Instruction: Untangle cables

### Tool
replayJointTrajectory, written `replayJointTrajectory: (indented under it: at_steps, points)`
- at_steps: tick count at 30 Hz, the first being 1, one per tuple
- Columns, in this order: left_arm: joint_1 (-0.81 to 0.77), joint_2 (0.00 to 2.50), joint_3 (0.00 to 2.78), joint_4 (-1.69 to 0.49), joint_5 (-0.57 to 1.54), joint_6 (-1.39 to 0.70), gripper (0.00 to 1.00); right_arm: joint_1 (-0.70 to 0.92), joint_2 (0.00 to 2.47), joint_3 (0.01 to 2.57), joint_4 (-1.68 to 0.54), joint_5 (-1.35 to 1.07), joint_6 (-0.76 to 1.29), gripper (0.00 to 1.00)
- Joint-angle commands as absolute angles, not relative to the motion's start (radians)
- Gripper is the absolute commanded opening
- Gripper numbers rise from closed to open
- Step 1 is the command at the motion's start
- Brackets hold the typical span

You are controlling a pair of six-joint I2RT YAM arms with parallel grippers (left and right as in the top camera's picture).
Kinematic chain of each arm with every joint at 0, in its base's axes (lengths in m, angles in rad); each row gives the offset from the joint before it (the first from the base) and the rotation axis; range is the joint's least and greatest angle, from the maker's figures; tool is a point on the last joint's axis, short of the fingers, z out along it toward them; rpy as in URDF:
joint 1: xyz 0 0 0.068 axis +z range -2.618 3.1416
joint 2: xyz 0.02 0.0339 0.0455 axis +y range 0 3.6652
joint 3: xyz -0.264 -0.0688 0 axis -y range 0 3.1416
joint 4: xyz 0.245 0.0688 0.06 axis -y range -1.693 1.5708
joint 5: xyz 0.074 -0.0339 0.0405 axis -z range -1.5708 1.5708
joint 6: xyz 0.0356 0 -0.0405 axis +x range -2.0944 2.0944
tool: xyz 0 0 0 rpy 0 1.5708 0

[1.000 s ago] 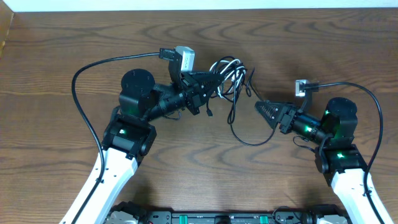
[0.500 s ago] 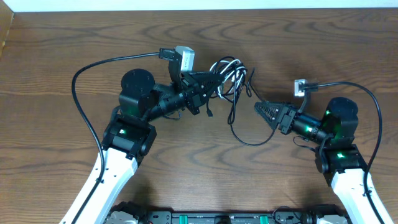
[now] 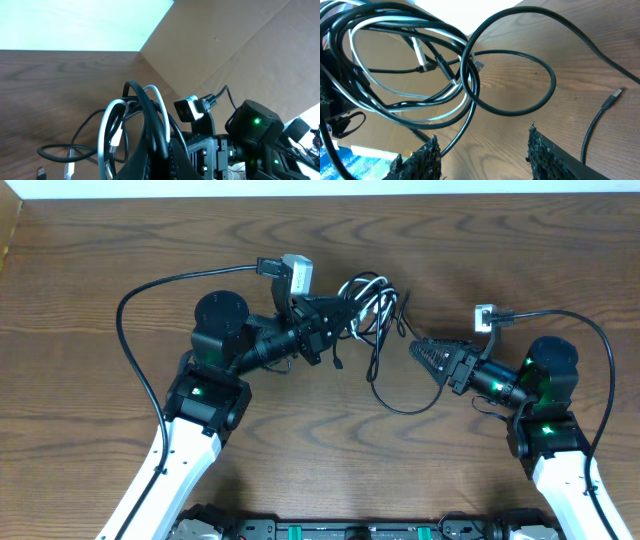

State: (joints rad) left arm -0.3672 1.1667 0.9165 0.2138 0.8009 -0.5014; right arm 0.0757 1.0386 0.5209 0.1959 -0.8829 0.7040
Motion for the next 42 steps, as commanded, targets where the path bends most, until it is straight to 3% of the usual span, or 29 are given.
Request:
replayJointTrajectory:
  at_steps: [1, 42]
  points:
    - [-0.366, 1.156, 0.920, 0.227, 0.876, -0.514, 0.08, 0.071, 1.038, 0.527, 0.200, -0.884, 0.702, 0.54]
    - [-0.497, 1.156, 0.920, 0.239, 0.909, -0.587, 0.08, 0.074, 1.039, 0.527, 0.210, -0.862, 0.701, 0.60]
